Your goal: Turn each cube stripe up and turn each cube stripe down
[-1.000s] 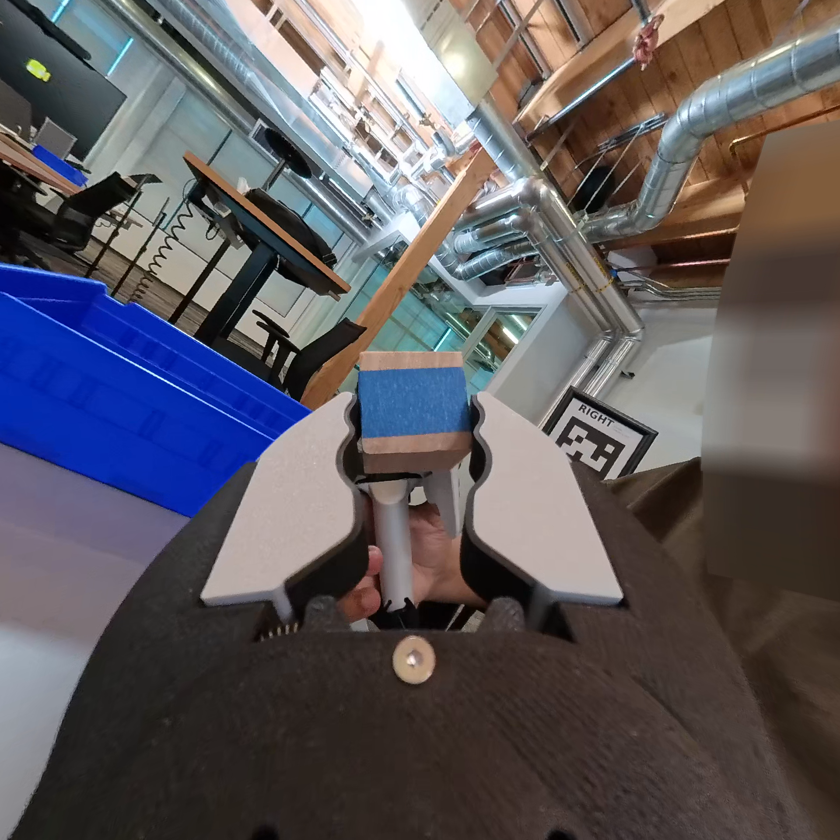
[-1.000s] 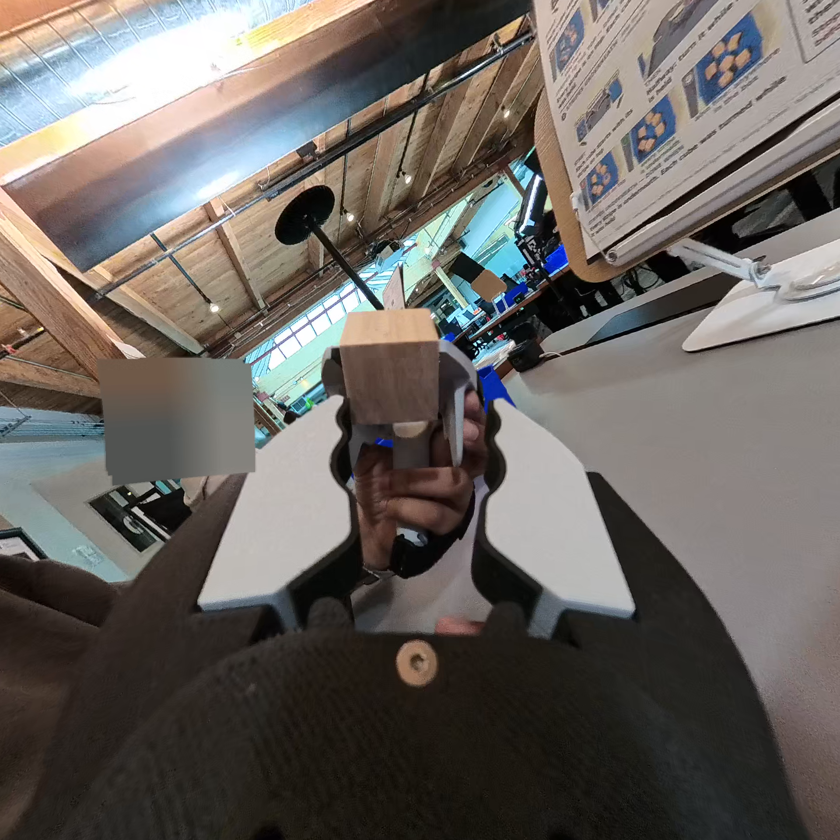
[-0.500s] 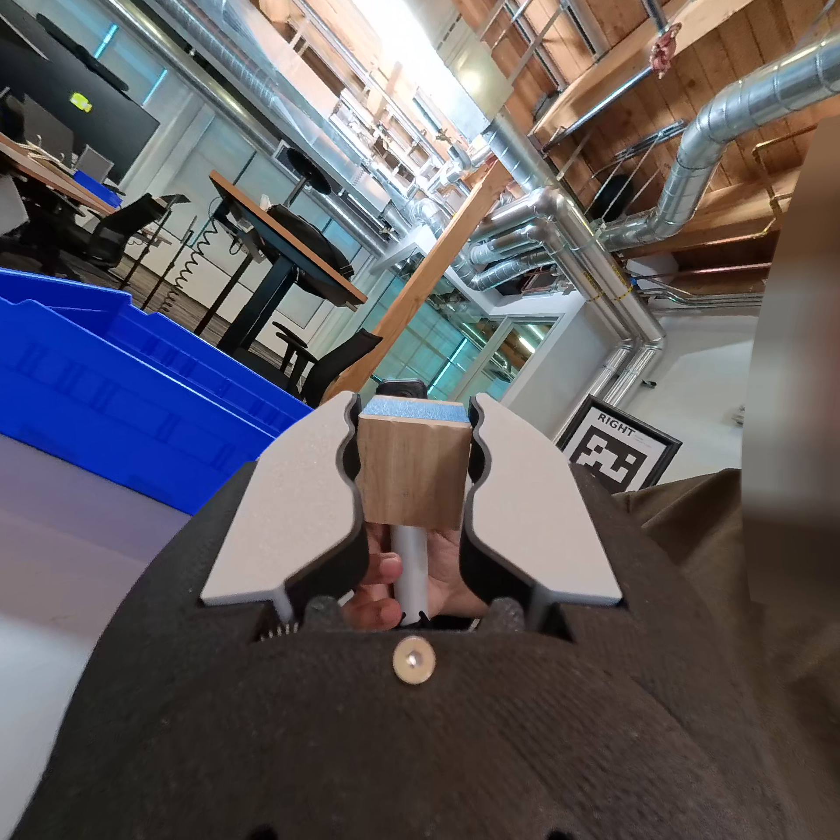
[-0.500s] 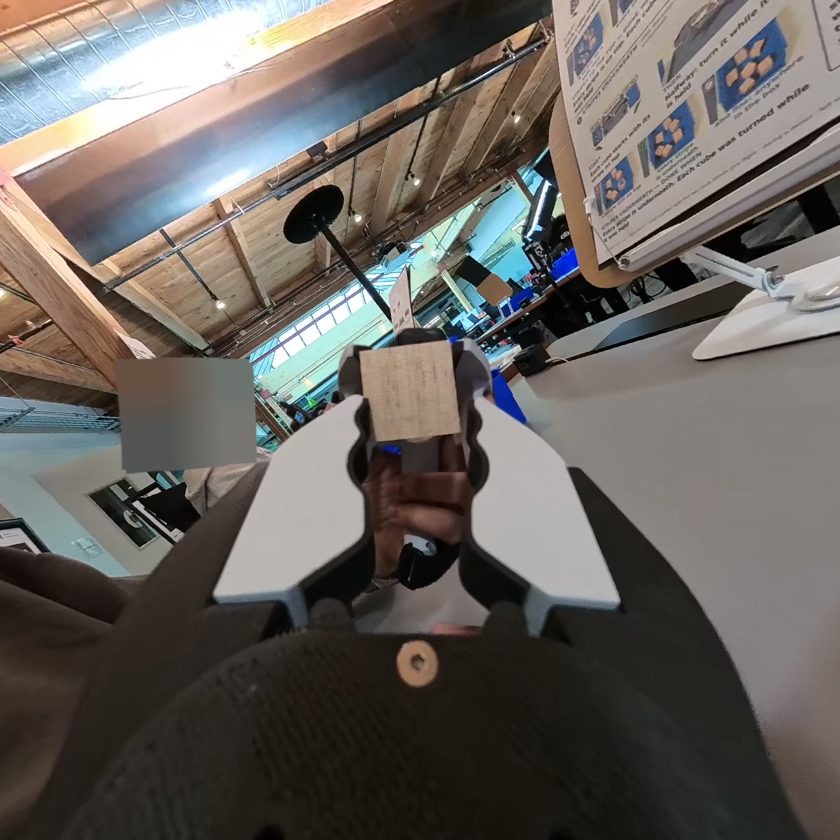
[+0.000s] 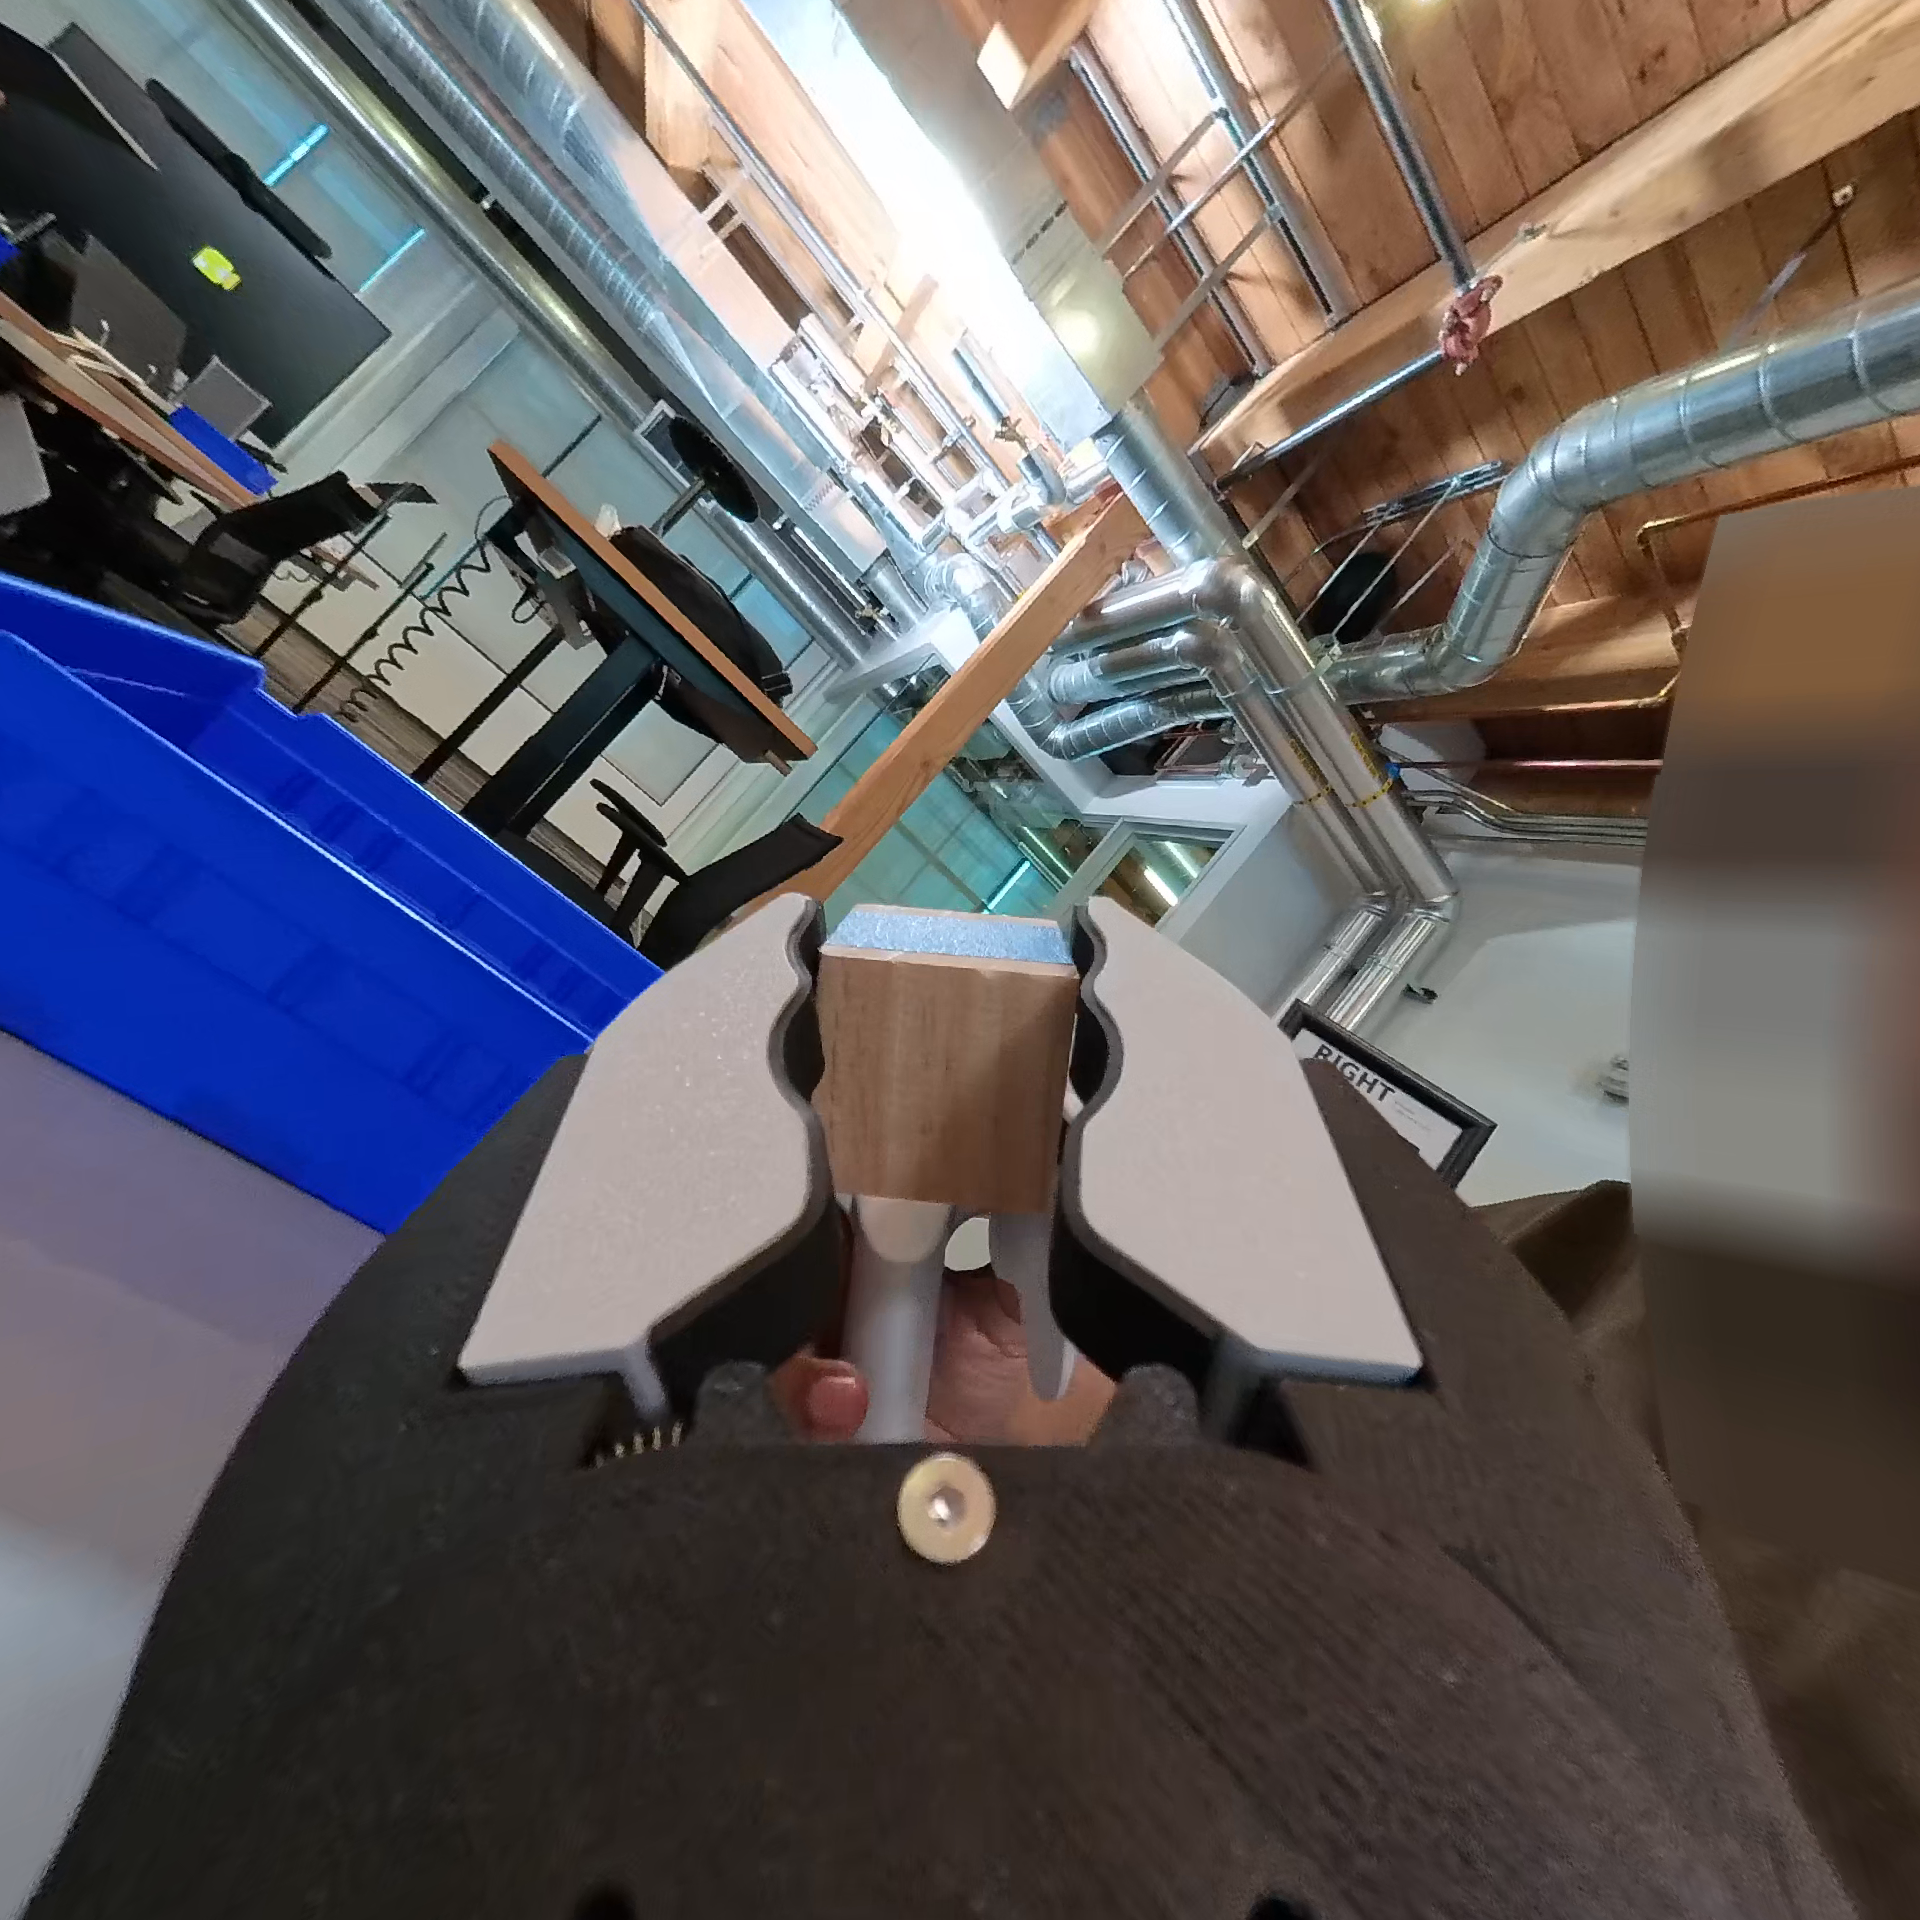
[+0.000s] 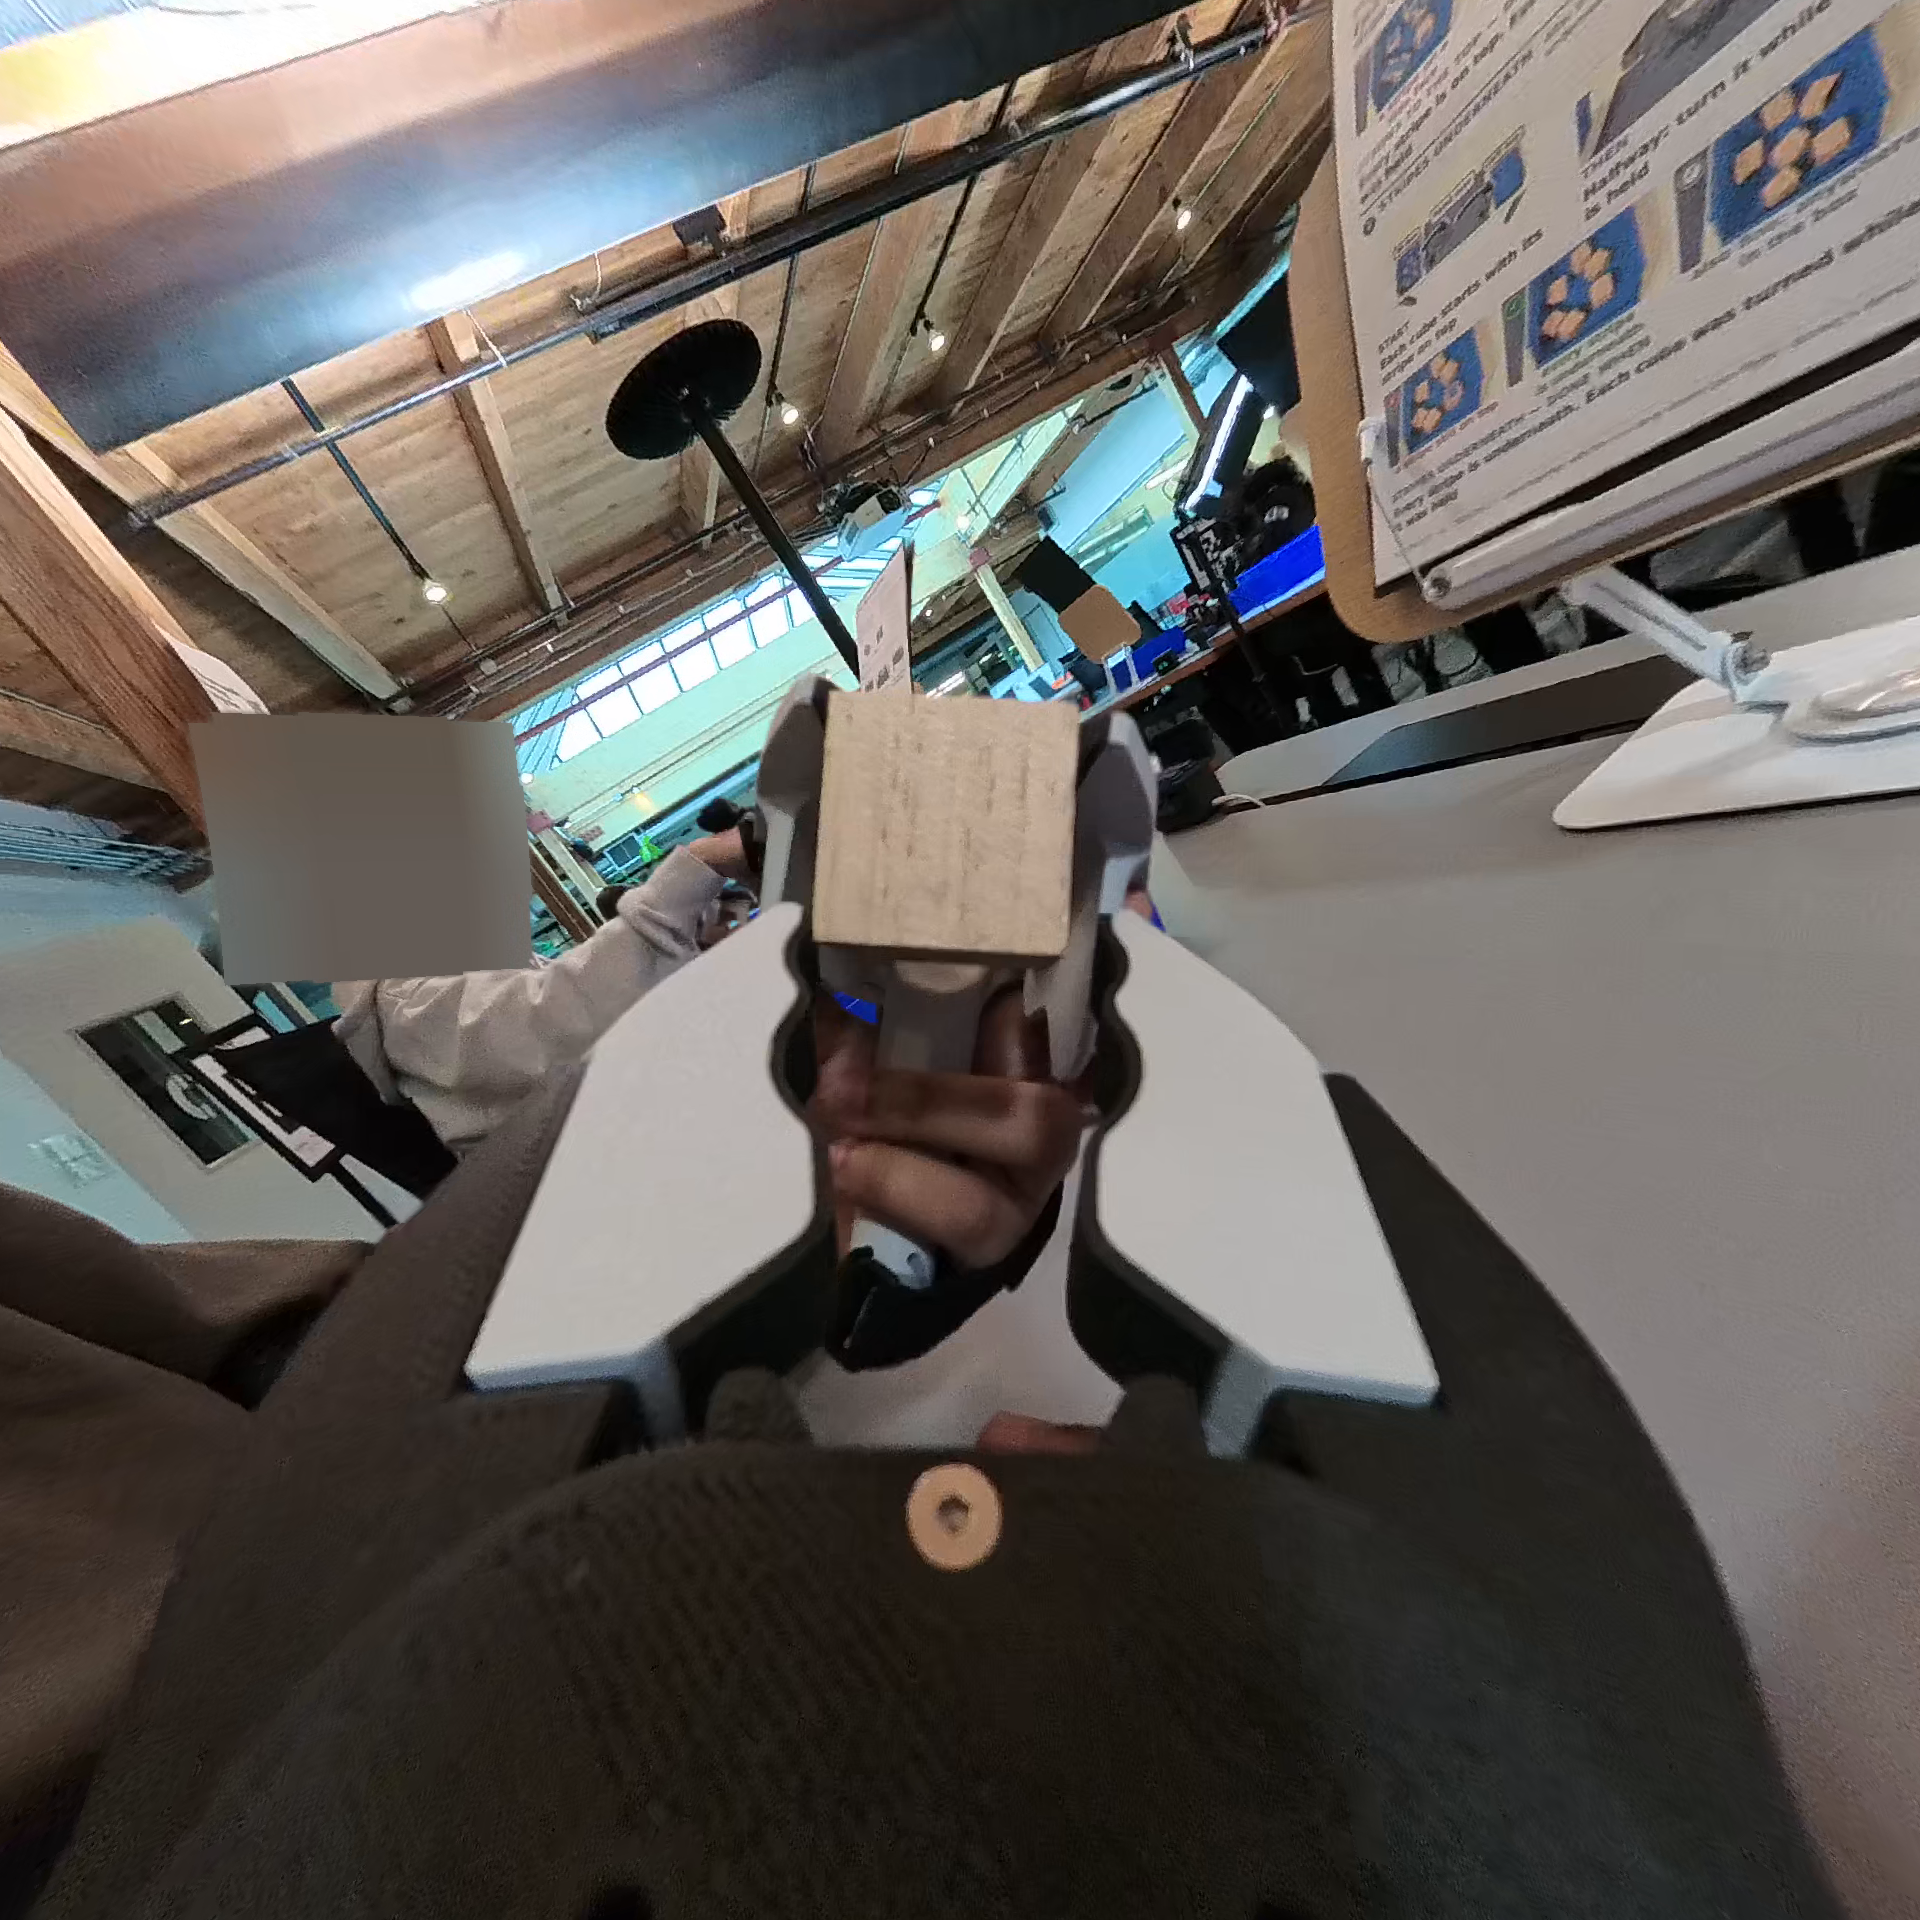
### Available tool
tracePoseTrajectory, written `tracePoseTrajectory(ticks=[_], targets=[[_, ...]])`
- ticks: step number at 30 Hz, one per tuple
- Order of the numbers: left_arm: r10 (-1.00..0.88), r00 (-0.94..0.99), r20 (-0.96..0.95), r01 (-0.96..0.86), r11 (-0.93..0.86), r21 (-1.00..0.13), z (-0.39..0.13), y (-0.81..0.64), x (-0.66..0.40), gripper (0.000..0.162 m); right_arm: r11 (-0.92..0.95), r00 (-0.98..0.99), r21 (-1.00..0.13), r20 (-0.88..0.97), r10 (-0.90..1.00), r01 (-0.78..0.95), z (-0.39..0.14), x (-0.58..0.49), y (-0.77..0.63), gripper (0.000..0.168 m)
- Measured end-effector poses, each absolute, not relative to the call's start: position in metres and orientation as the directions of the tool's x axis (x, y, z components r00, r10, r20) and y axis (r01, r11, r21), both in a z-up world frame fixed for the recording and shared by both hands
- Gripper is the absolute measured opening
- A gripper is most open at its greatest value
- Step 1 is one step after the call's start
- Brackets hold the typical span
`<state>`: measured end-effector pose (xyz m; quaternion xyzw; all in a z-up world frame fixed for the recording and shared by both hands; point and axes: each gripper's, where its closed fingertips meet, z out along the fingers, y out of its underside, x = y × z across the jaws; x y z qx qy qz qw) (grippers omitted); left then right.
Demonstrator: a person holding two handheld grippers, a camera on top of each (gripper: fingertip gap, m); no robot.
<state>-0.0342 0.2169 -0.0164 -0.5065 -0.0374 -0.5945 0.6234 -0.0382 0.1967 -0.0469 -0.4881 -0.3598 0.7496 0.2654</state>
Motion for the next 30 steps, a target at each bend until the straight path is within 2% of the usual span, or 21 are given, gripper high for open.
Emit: tracePoseTrajectory(ticks=[2,8,20,25,27,30], targets=[[-0.696,0.281,0.661,0.788,-0.225,-0.573,-0.017,0.218,-0.031,0.045,-0.59,-0.384,-0.804,-0.522,0.762,-0.077,-0.043,-0.035,0.198,0.045],[-0.707,0.246,0.663,0.777,-0.266,-0.571,-0.021,0.218,-0.019,0.045,-0.619,-0.41,-0.77,-0.52,0.749,-0.155,-0.028,-0.022,0.214,0.045],[-0.722,0.27,0.636,0.779,-0.224,-0.585,-0.017,0.215,-0.021,0.044,-0.568,-0.38,-0.806,-0.478,0.792,-0.169,-0.028,-0.024,0.21,0.045],[-0.706,0.272,0.654,0.818,-0.188,-0.543,-0.014,0.217,-0.034,0.044,-0.552,-0.323,-0.812,-0.479,0.816,-0.189,-0.031,-0.027,0.212,0.055],[-0.706,0.266,0.656,0.823,-0.187,-0.536,-0.014,0.217,-0.035,0.044,-0.553,-0.317,-0.816,-0.486,0.814,-0.169,-0.035,-0.029,0.208,0.054],[-0.707,0.265,0.655,0.82,-0.192,-0.539,-0.014,0.217,-0.031,0.045,-0.578,-0.318,-0.8,-0.513,0.797,-0.16,-0.037,-0.031,0.206,0.043]])
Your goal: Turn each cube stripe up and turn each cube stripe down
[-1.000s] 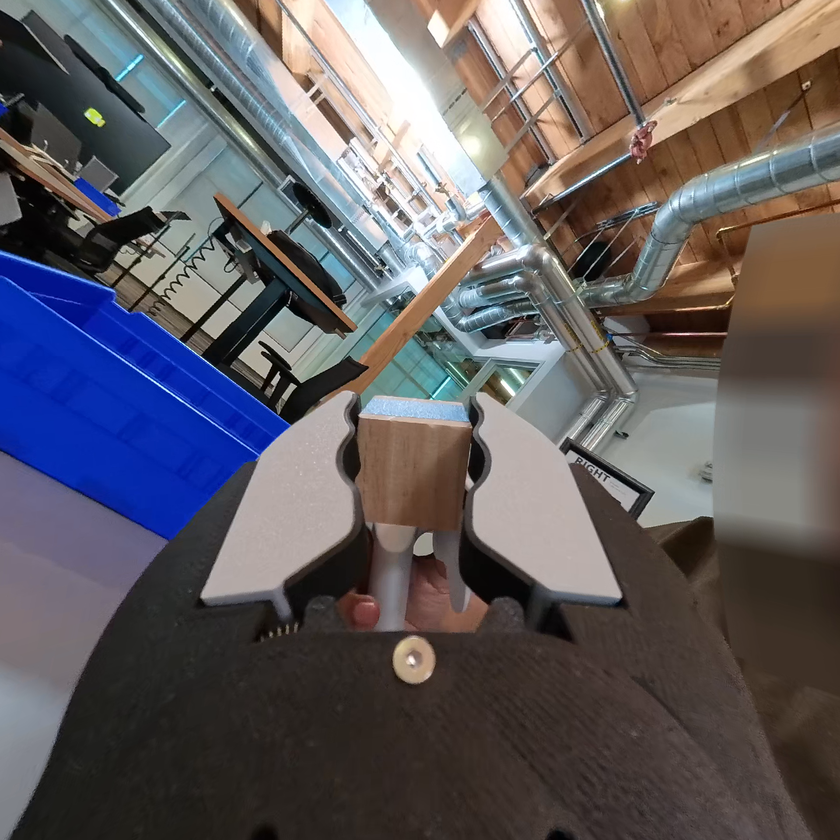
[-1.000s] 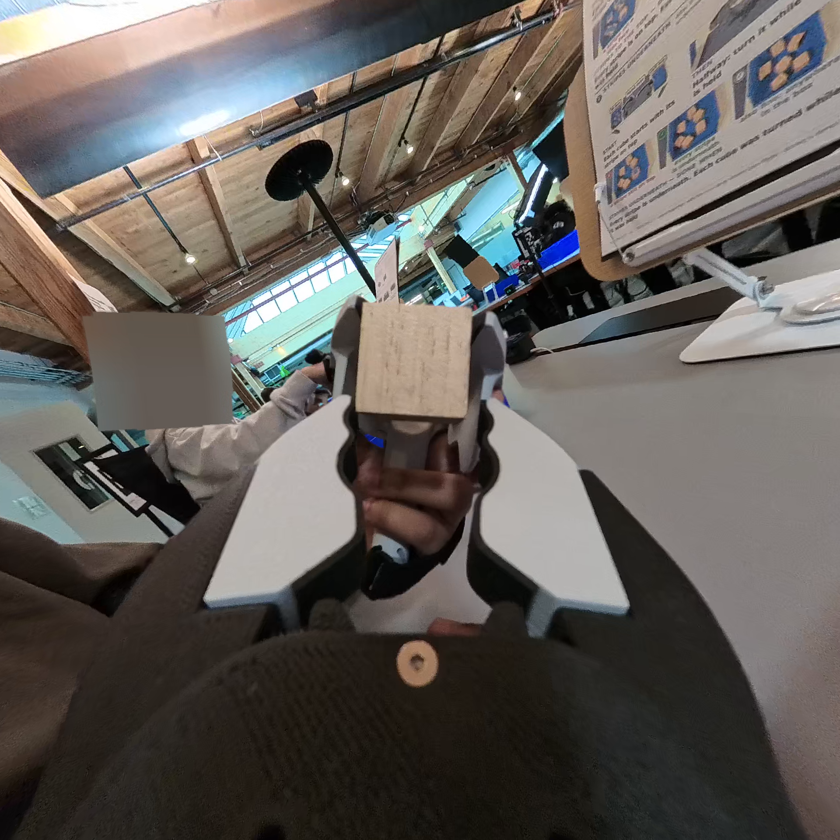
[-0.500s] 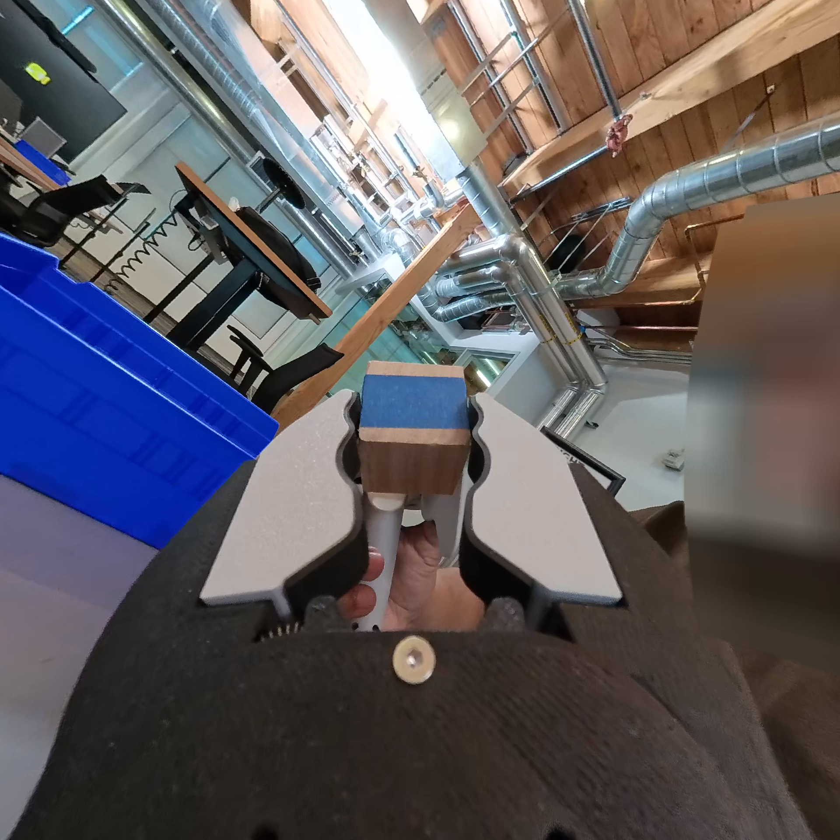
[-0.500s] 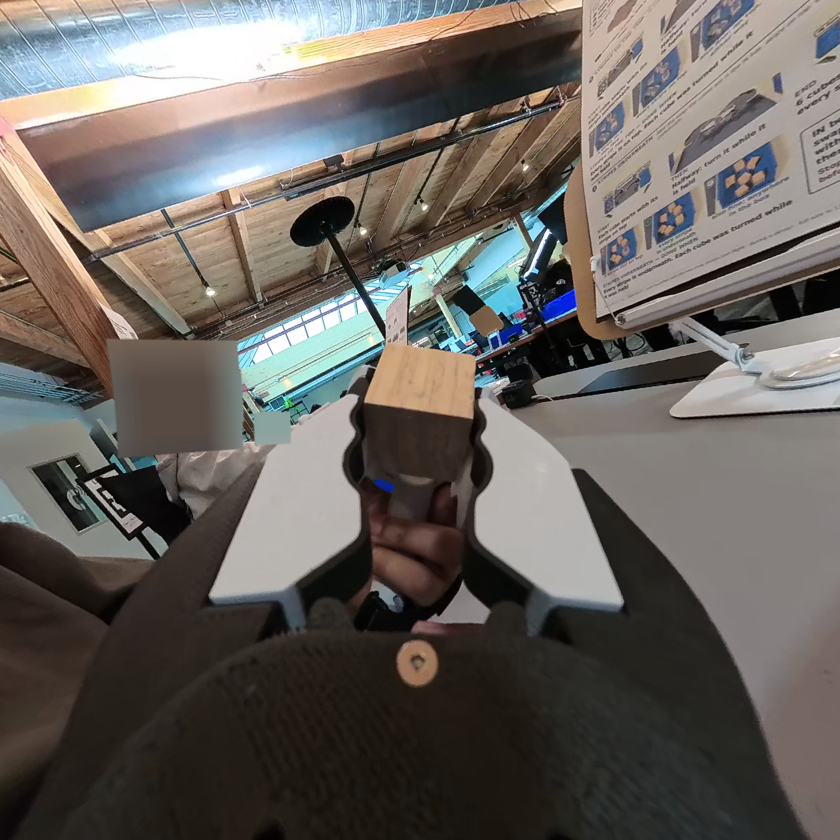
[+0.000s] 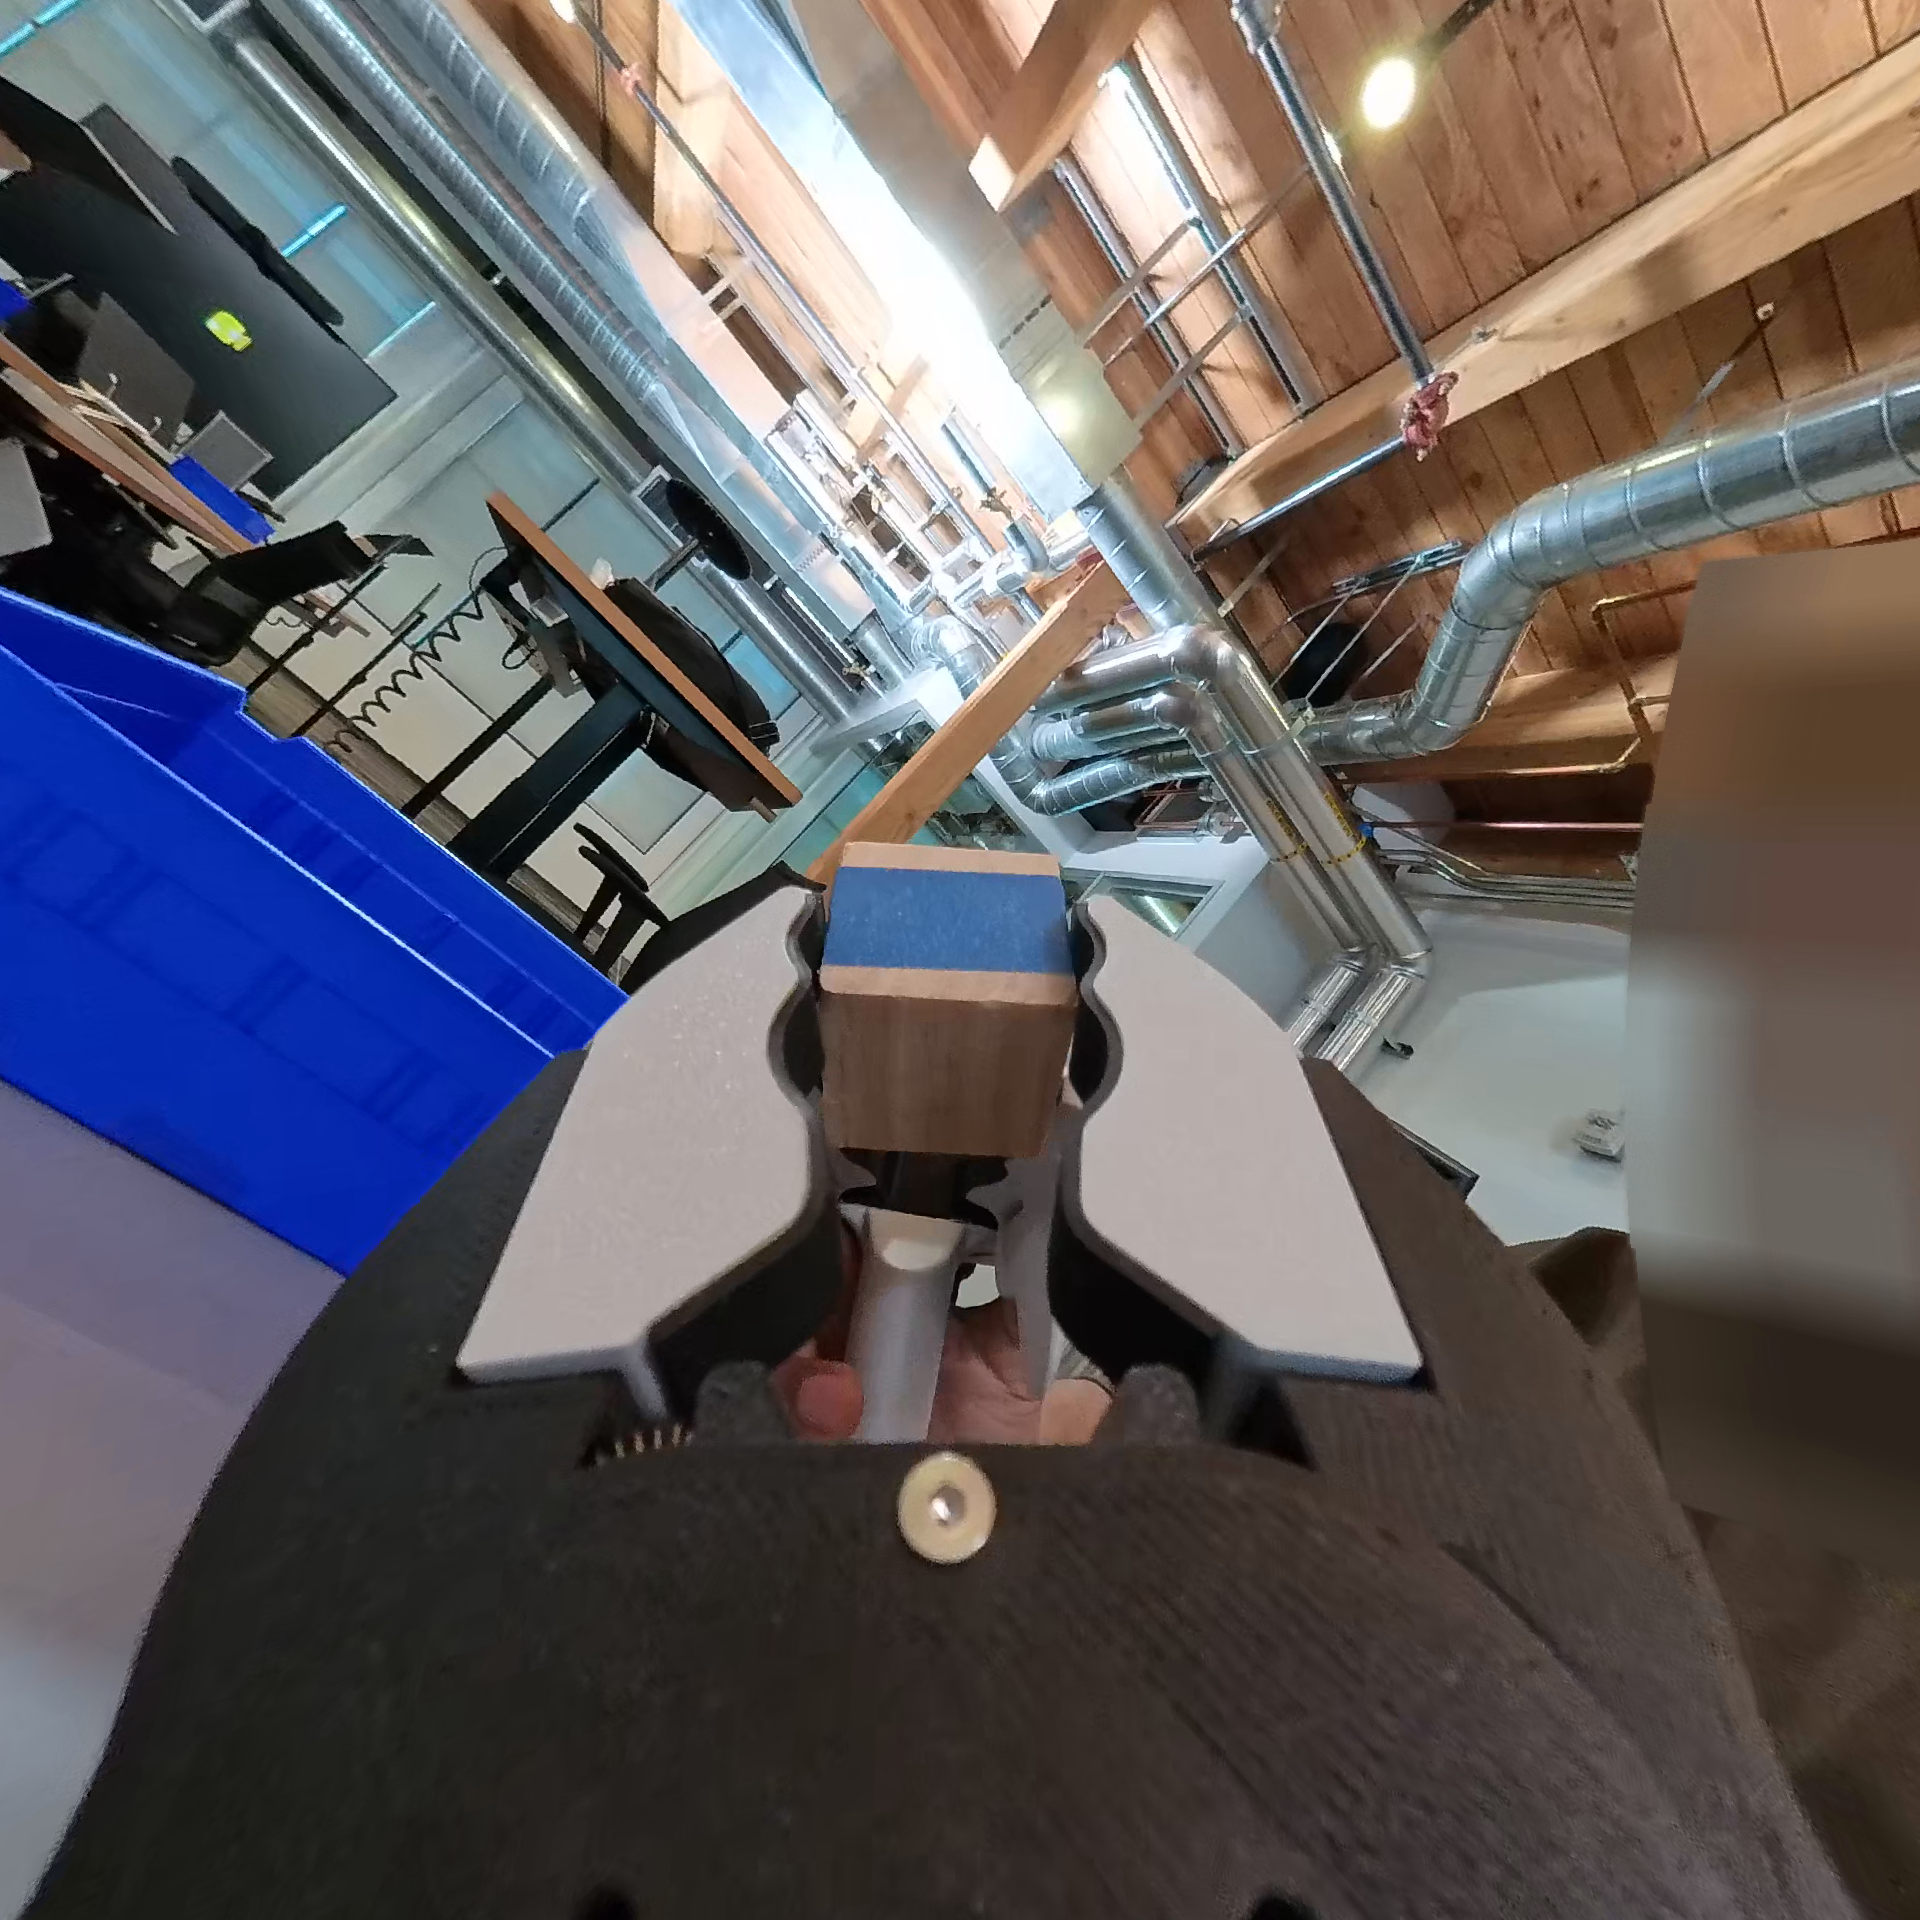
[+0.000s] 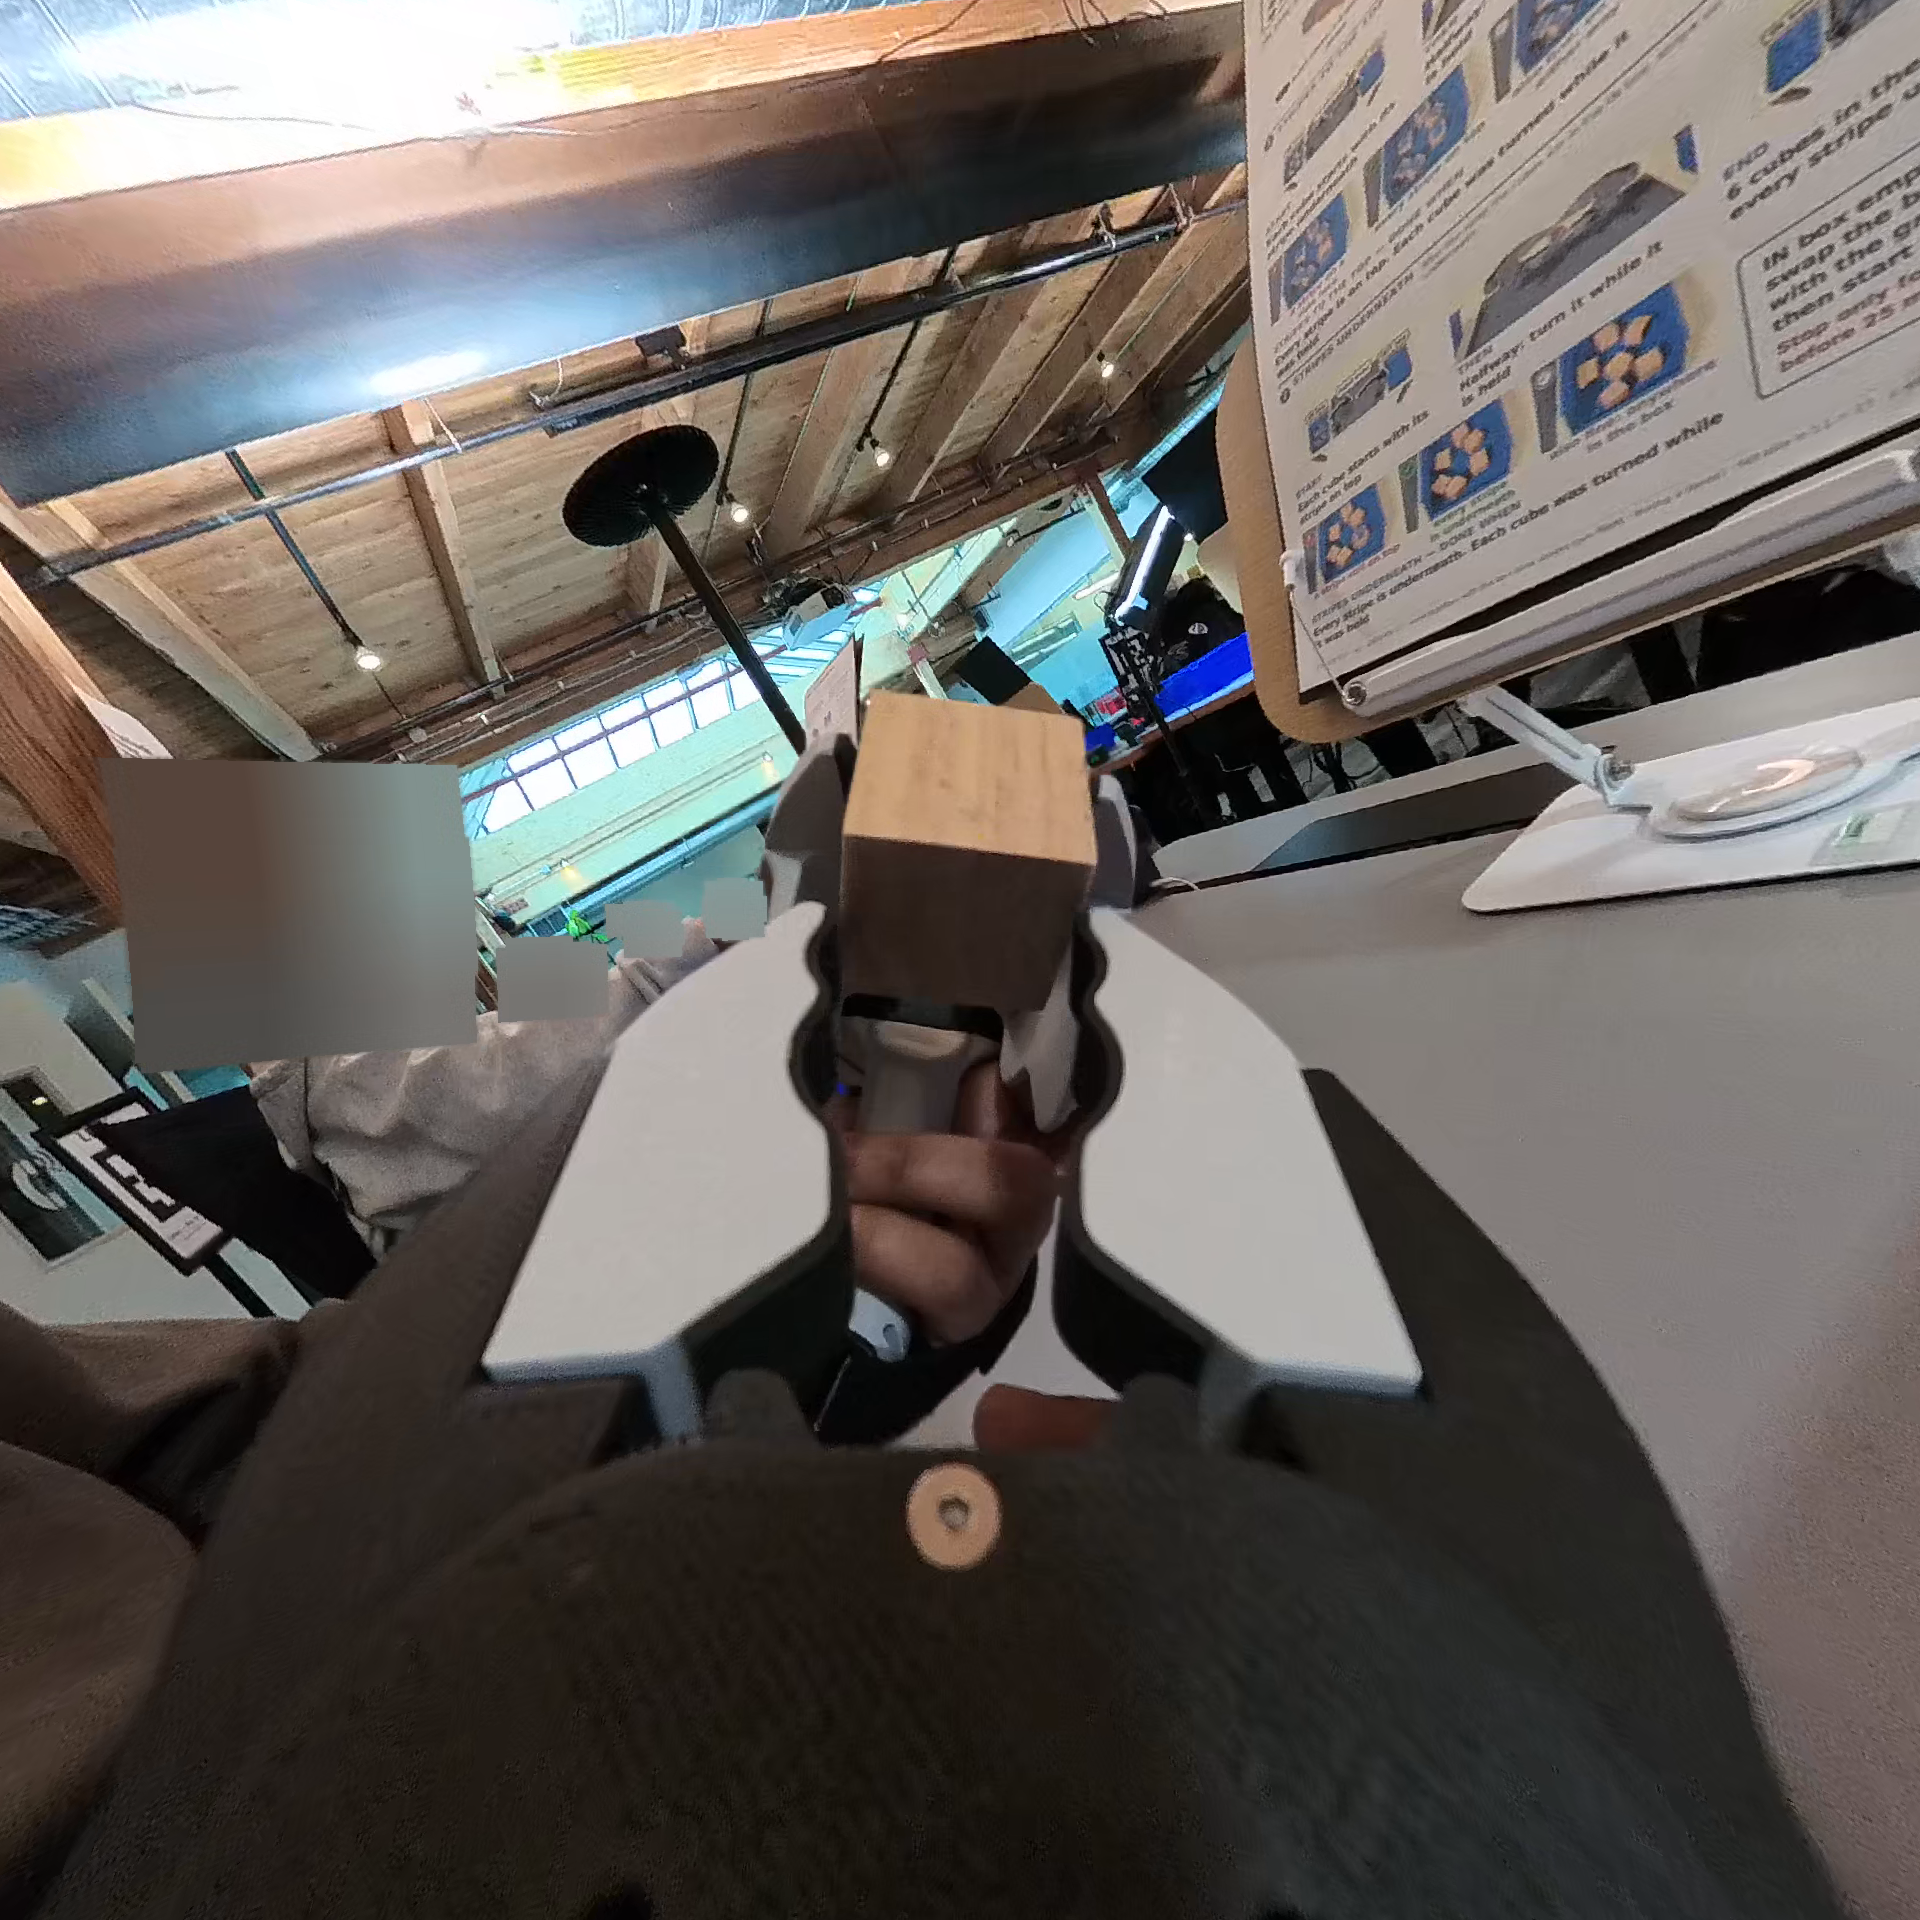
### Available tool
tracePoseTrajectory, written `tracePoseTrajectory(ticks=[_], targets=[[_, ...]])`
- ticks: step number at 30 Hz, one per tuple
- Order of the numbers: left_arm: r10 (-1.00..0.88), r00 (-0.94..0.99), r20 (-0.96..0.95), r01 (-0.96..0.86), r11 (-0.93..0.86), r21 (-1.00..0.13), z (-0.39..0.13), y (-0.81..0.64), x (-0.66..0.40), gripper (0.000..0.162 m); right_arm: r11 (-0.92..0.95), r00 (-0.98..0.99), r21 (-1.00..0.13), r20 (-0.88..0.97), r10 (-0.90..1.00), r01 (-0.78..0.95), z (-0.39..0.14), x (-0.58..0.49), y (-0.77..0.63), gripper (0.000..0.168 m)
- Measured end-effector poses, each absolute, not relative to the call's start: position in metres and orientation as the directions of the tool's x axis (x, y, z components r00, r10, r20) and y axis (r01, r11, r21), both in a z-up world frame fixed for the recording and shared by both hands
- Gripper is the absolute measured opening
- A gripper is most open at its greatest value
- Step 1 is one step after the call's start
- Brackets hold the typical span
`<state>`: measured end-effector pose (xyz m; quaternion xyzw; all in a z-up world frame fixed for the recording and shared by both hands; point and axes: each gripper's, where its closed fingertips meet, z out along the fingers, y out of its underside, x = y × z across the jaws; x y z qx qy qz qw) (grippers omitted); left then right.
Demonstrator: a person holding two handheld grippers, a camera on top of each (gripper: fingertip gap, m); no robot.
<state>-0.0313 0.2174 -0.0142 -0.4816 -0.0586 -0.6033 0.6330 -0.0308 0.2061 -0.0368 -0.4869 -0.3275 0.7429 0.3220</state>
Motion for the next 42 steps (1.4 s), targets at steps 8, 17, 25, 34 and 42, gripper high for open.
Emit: tracePoseTrajectory(ticks=[8,17,25,34,42], targets=[[-0.717,0.207,0.665,0.81,-0.255,-0.527,-0.019,0.217,-0.025,0.044,-0.56,-0.316,-0.808,-0.491,0.812,-0.184,-0.025,-0.023,0.214,0.042],[-0.708,0.257,0.658,0.789,-0.239,-0.566,-0.024,0.218,-0.03,0.045,-0.106,0.028,-0.98,-0.112,0.993,-0.167,0.02,0.01,0.295,0.042],[-0.683,0.246,0.688,0.791,-0.268,-0.549,-0.031,0.222,-0.029,0.045,-0.211,0.46,-0.907,-0.022,0.888,0.363,-0.069,0.066,0.462,0.042],[-0.657,0.304,0.69,0.763,-0.266,-0.589,-0.04,0.213,-0.025,0.045,-0.358,0.574,-0.631,0.173,0.8,0.688,-0.161,0.095,0.511,0.043],[-0.626,0.325,0.708,0.792,-0.228,-0.566,-0.043,0.202,-0.041,0.045,-0.472,0.578,-0.497,0.075,0.813,0.728,-0.185,0.096,0.516,0.043]])
